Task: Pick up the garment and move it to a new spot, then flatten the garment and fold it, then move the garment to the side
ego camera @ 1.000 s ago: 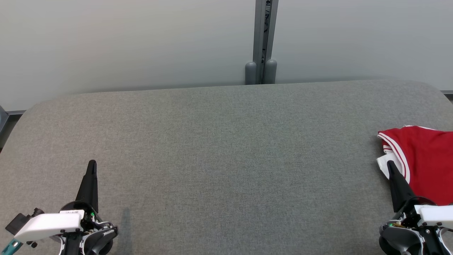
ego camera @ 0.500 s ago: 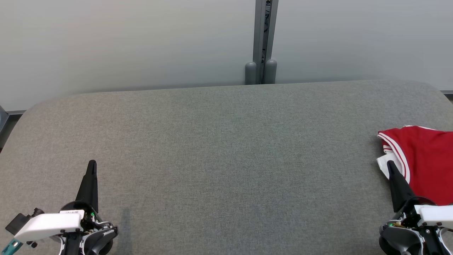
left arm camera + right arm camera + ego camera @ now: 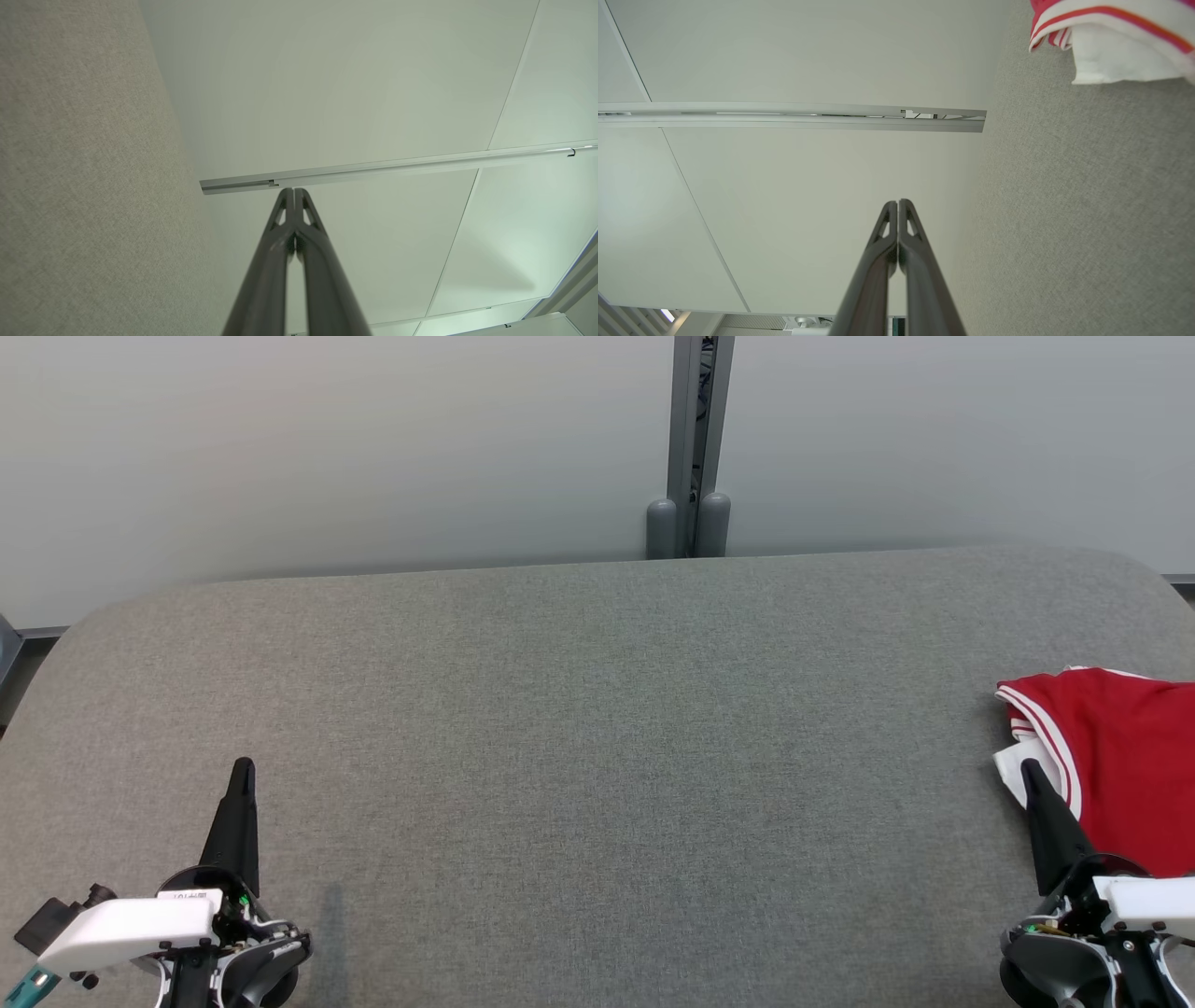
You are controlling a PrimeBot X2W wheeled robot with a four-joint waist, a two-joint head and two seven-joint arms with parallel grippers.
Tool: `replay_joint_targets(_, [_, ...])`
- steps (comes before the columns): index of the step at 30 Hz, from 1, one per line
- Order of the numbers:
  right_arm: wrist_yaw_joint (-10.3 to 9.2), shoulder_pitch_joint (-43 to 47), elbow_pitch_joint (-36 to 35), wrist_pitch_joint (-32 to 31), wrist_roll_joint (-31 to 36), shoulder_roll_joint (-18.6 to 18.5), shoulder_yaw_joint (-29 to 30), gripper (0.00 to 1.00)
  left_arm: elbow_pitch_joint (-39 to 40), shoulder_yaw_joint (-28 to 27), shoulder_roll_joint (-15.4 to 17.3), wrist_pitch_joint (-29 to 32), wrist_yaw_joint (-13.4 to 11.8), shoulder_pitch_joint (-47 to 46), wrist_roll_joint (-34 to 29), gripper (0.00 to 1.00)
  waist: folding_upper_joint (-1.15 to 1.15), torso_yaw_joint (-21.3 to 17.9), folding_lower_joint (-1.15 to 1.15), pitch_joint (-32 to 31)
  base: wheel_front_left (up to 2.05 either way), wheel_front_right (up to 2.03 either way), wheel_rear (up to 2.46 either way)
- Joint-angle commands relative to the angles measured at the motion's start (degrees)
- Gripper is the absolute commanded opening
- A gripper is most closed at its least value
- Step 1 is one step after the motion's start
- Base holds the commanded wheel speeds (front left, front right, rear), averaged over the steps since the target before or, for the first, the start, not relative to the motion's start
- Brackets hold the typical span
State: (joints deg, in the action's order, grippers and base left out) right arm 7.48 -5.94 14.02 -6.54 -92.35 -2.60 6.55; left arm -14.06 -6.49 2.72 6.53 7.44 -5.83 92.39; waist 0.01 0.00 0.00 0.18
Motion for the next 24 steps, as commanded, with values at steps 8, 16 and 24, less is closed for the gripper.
replay_joint_targets(8, [0.02, -0.51, -0.19, -0.19, -0.15, -0.53, 0.07, 0.00, 0.18, -0.21, 0.30, 0.21, 0.23, -0.81, 0.07, 0.00, -0.01, 0.00, 0.00, 0.00, 0.00, 0.00, 0.00])
replay_joint_targets(16, [0.02, -0.51, -0.19, -0.19, -0.15, -0.53, 0.06, 0.00, 0.19, -0.21, 0.30, 0.20, 0.23, -0.81, 0.07, 0.00, -0.01, 0.00, 0.00, 0.00, 0.00, 0.00, 0.00])
replay_joint_targets(24, [0.02, -0.51, -0.19, -0.19, -0.15, -0.53, 0.06, 0.00, 0.19, -0.21, 0.30, 0.19, 0.23, -0.81, 0.07, 0.00, -0.01, 0.00, 0.00, 0.00, 0.00, 0.00, 0.00])
